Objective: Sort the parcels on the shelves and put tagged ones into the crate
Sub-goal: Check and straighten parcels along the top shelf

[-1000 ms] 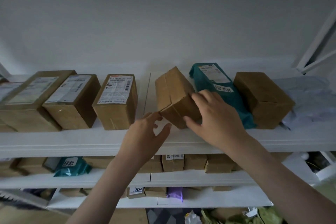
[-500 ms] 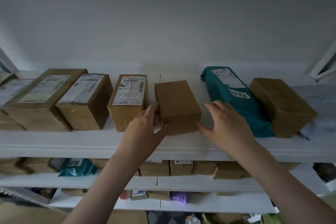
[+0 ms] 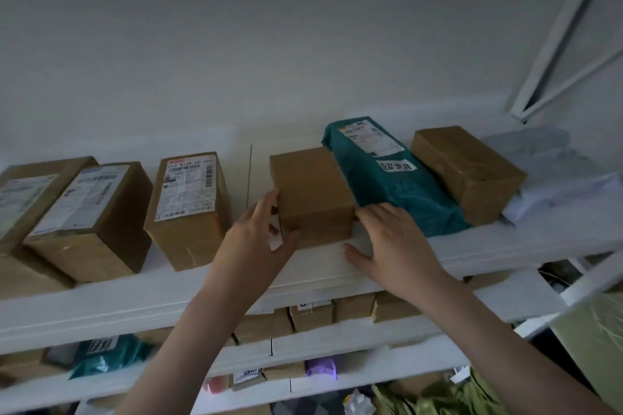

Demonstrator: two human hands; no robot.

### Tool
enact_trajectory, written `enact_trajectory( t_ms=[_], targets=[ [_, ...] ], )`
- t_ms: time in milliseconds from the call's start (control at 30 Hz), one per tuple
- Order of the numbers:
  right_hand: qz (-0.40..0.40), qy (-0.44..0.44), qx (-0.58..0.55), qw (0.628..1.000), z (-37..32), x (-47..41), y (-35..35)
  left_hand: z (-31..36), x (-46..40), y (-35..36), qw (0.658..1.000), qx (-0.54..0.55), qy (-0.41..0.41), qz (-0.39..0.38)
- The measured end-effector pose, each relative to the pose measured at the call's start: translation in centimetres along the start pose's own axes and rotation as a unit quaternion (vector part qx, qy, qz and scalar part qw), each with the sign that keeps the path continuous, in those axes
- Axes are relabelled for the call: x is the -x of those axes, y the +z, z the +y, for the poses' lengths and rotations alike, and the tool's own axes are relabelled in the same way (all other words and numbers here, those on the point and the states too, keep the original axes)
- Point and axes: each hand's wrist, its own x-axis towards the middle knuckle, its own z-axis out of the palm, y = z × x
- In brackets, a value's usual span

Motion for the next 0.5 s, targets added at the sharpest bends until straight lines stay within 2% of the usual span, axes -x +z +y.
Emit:
enact_trajectory(
  t_ms=[100,233,367,500],
  targets=[
    [0.015,0.007,-0.031,0.999,0.4,-0.1,-0.5,0.6,-0.3,0.8,1.000,0.009,0.003,-0.001],
    [0.030,0.006,-0.057,0.998,-0.1,-0.3,-1.4,0.9,0.4,1.4,0.999,0.029,-0.010,0.035],
    [0.052,-0.042,-0.058,0.996,-2.3,-1.2,-1.9,-0.2,1.6,0.5,0.997,-0.008,-0.042,0.058],
    [0.066,-0.108,-0.066,0.990,-5.4,-3.2,-2.2,-2.1,2.7,-1.3,0.997,-0.020,-0.069,0.040]
  ],
)
